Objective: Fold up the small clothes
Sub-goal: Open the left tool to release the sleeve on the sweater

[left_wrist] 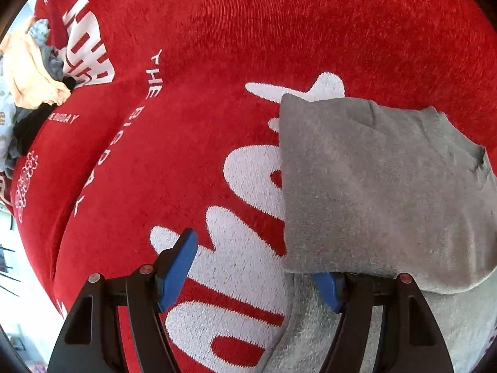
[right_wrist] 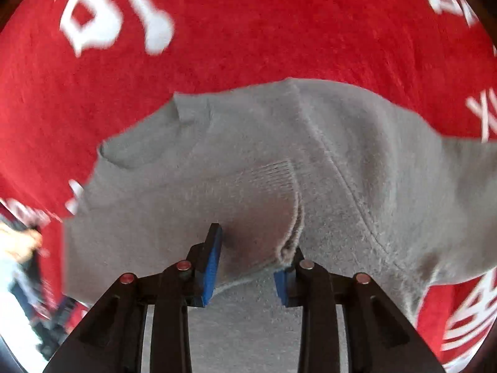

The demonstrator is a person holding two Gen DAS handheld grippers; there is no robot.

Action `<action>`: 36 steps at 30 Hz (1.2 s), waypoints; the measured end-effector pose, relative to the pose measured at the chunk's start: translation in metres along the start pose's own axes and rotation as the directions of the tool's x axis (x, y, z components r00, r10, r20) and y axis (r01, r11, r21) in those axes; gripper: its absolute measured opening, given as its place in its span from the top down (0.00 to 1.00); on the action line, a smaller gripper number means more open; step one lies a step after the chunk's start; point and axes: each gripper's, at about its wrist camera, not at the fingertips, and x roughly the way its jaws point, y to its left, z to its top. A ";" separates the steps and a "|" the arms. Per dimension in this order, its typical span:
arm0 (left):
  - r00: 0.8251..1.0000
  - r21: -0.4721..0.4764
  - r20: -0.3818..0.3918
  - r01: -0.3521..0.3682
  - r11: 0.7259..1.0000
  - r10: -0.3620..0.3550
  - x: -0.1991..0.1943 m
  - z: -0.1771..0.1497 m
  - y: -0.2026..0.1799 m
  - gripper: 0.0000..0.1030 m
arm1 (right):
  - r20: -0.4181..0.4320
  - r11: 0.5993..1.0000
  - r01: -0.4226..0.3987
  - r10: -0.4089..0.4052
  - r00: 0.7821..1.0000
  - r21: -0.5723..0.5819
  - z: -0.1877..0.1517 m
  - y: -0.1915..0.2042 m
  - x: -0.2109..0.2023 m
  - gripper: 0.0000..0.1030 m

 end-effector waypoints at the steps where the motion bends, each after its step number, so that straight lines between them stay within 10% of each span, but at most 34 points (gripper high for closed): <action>1: 1.000 -0.001 0.001 -0.004 1.000 0.004 -0.001 0.000 0.000 0.31 | -0.005 0.999 -0.018 0.018 1.000 0.035 0.003 -0.003 0.000 0.69; 3: 1.000 -0.001 0.010 -0.019 1.000 0.019 -0.005 0.000 -0.002 0.31 | 0.000 0.998 -0.047 0.047 0.999 0.033 0.011 -0.003 -0.005 0.93; 8: 0.999 0.004 0.018 -0.042 0.999 0.042 -0.004 0.000 0.003 0.28 | 0.117 0.986 -0.064 0.083 0.990 -0.152 0.039 0.024 -0.042 0.93; 14: 1.000 0.102 -0.006 -0.005 0.995 0.005 -0.007 -0.005 0.003 0.21 | 0.041 0.984 0.072 -0.066 0.997 -0.161 0.042 -0.015 -0.012 0.93; 22: 0.992 0.089 -0.092 0.097 0.991 -0.089 -0.036 -0.016 0.032 0.21 | 0.060 0.969 0.158 -0.149 0.987 -0.191 0.033 -0.035 -0.041 0.63; 30: 0.984 0.077 -0.008 0.178 0.981 -0.178 -0.042 0.025 -0.013 0.21 | 0.063 0.955 0.071 -0.055 0.997 -0.288 0.003 -0.012 -0.067 0.62; 36: 0.993 0.146 -0.065 0.103 0.984 -0.094 0.002 0.020 -0.035 0.20 | -0.019 0.953 0.060 -0.068 0.997 -0.296 -0.003 0.000 -0.027 0.63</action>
